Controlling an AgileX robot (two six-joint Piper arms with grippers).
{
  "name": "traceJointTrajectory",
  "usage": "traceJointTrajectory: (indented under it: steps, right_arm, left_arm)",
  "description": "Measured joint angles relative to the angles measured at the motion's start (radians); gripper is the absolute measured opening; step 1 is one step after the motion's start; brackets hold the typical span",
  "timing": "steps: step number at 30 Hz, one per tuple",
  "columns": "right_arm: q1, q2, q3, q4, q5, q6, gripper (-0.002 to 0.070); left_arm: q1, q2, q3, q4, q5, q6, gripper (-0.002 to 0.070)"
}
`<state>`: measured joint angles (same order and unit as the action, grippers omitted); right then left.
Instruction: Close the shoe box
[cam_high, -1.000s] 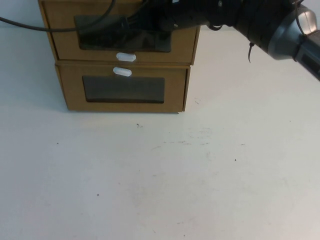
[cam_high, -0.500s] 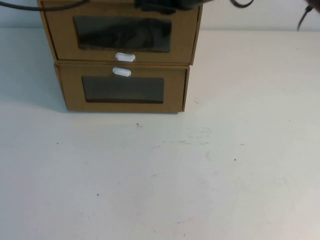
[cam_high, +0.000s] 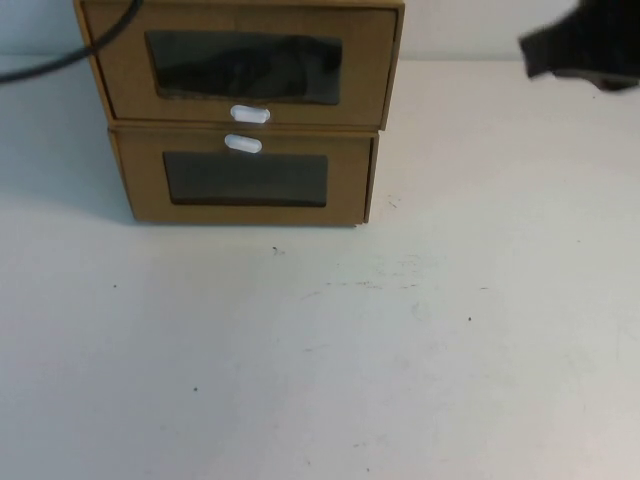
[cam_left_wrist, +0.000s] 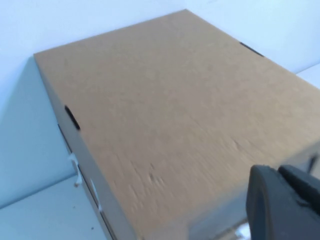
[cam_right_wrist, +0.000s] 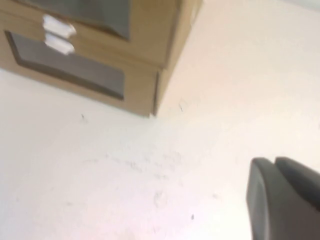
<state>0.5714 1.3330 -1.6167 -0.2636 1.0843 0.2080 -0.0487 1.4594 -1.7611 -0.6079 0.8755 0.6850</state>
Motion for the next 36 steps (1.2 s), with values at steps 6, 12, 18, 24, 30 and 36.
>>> traceJointTrajectory:
  steps: [6,12,18,24,30,36]
  right_arm:
    - [0.000,-0.362,0.420,-0.007,-0.161,0.151,-0.0013]
    - [0.000,-0.651,0.740,-0.002,-0.259,0.213,-0.0013]
    - [0.000,-0.836,0.977,0.001,-0.383,0.267,-0.0013]
    - [-0.001,-0.912,1.161,-0.070,-0.673,0.383,-0.0013]
    - [-0.001,-0.876,1.283,-0.145,-0.966,0.424,-0.0013]
    - [-0.001,-0.792,1.323,-0.151,-1.030,0.427,-0.0013]
  left_arm:
    - [0.000,-0.325,0.423,-0.113,-0.177,0.143,-0.0005]
    - [0.000,-0.699,0.878,-0.320,-0.387,0.340,-0.0005]
    - [0.000,-1.012,1.213,-0.423,-0.539,0.421,-0.0005]
    - [0.000,-1.251,1.431,-0.433,-0.589,0.480,-0.0005]
    - [0.000,-1.324,1.607,-0.576,-0.653,0.511,-0.0005]
    - [0.000,-1.324,1.771,-0.695,-0.727,0.634,-0.0005]
